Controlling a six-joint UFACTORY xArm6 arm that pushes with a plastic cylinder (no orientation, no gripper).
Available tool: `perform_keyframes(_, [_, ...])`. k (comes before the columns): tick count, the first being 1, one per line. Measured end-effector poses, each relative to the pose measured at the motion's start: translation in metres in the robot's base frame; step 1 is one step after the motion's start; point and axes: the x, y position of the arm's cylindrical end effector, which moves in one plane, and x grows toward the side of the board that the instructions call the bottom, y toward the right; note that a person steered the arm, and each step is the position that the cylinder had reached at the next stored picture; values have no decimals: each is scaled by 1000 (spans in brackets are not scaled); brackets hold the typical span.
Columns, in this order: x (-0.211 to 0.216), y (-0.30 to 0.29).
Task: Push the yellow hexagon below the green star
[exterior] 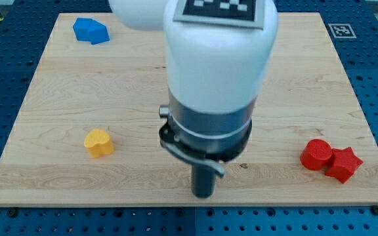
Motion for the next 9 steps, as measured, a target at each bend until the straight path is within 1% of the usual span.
perform_keyframes(1, [-36, 0])
perform_keyframes(3, [-45, -10])
perform_keyframes(7, [-43, -18])
perform_keyframes(8, [-77, -18])
perform_keyframes(9, [-87, -18])
